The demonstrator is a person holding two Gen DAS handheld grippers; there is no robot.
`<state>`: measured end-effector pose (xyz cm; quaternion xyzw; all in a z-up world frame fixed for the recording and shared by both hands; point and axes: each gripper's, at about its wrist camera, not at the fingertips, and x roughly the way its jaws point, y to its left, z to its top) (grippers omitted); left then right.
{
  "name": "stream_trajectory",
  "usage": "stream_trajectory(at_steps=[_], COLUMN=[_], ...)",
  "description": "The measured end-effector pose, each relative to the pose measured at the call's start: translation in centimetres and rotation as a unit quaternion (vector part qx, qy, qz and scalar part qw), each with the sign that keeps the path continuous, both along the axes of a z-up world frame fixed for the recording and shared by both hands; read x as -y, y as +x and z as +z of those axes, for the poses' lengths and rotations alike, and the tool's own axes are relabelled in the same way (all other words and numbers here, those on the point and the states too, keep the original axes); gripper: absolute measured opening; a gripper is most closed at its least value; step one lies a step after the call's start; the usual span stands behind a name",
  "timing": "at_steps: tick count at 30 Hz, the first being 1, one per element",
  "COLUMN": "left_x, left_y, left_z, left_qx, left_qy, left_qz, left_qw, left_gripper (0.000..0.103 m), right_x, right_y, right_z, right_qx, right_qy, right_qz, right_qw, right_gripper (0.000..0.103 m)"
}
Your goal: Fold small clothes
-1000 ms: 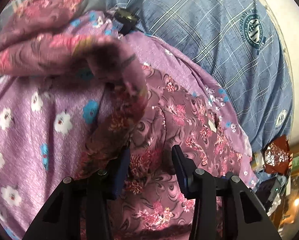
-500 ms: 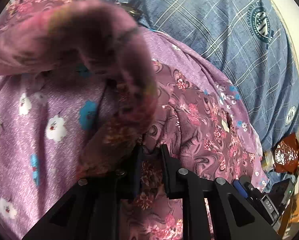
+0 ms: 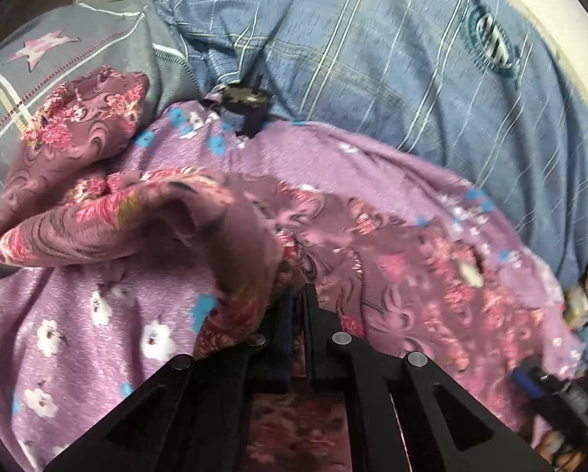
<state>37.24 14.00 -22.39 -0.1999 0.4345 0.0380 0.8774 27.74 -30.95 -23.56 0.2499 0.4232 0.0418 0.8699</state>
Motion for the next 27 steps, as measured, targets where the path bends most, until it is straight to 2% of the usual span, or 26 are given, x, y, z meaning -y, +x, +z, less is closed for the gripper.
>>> stream_trajectory(at_steps=[2,3,4,7,8,9,11,12,14,15,16,17,21,23,25,27], left_x=[0.4,0.5,0.5,-0.2,-0.9,-1.3,-2.6,-3.7,-6.2,-7.3,-8.4,-9.7,-13.9,-15.4,-16.0,-15.7], left_y=[0.1,0.1,0.1,-0.1,-0.8,-1.2,-2.7,-3.6,-5.5,-6.1,-6.7,-7.1,-5.7,-3.4,-1.1,1.6], left_z=[0.2,0.4,0.4,0.1,0.5,0.9,2.4,3.6,5.8,6.6,7.2,7.7,7.8,7.1,6.3,5.5], left_qx=[-0.002,-0.004,-0.007,-0.022,-0.018,-0.011,0.009,0.027,0.060,0.071,0.078,0.078,0.035,0.009,-0.015,-0.036], left_qy=[0.032,0.060,0.069,0.027,0.007,-0.003,-0.013,-0.019,-0.017,-0.012,-0.008,-0.005,-0.039,-0.035,-0.030,-0.024], left_qz=[0.006,0.010,0.011,0.014,0.013,0.014,0.032,0.047,0.093,0.116,0.141,0.164,0.186,0.204,0.197,0.171], left_qw=[0.9995,0.9981,0.9975,0.9993,0.9997,0.9998,0.9994,0.9984,0.9937,0.9906,0.9869,0.9833,0.9811,0.9784,0.9798,0.9844], left_gripper=[0.000,0.000,0.000,0.000,0.000,0.000,0.002,0.005,0.024,0.050,0.062,0.067,0.070,0.070,0.070,0.070], right_x=[-0.1,-0.6,-1.0,-3.2,-3.9,-4.1,-4.4,-4.4,-4.1,-4.1,-4.2,-4.4,-4.8,-4.5,-4.3,-4.2], right_y=[-0.1,0.0,-0.1,0.3,1.0,1.3,1.6,1.7,1.7,1.7,1.7,1.6,1.2,1.2,1.2,1.5], right_z=[0.2,0.4,0.5,0.3,-0.6,-1.3,-0.8,-0.6,-0.4,-0.3,-0.3,-0.2,-0.1,0.0,0.0,-0.1], right_qx=[0.007,0.012,0.014,0.011,-0.016,-0.034,-0.027,-0.028,-0.026,-0.026,-0.024,-0.022,-0.014,-0.010,-0.010,-0.013], right_qy=[-0.003,-0.008,-0.014,-0.051,-0.058,-0.063,-0.073,-0.065,-0.037,-0.033,-0.033,-0.034,-0.027,-0.019,-0.014,-0.011], right_qz=[0.002,0.016,0.026,0.061,0.073,0.077,0.072,0.073,0.065,0.064,0.064,0.064,0.071,0.068,0.062,0.061], right_qw=[1.000,1.000,0.999,0.997,0.995,0.994,0.994,0.995,0.997,0.997,0.997,0.997,0.997,0.997,0.998,0.998], right_gripper=[0.043,0.033,0.022,0.018,0.018,0.018,0.015,0.021,0.022,0.022,0.022,0.022,0.024,0.026,0.026,0.026])
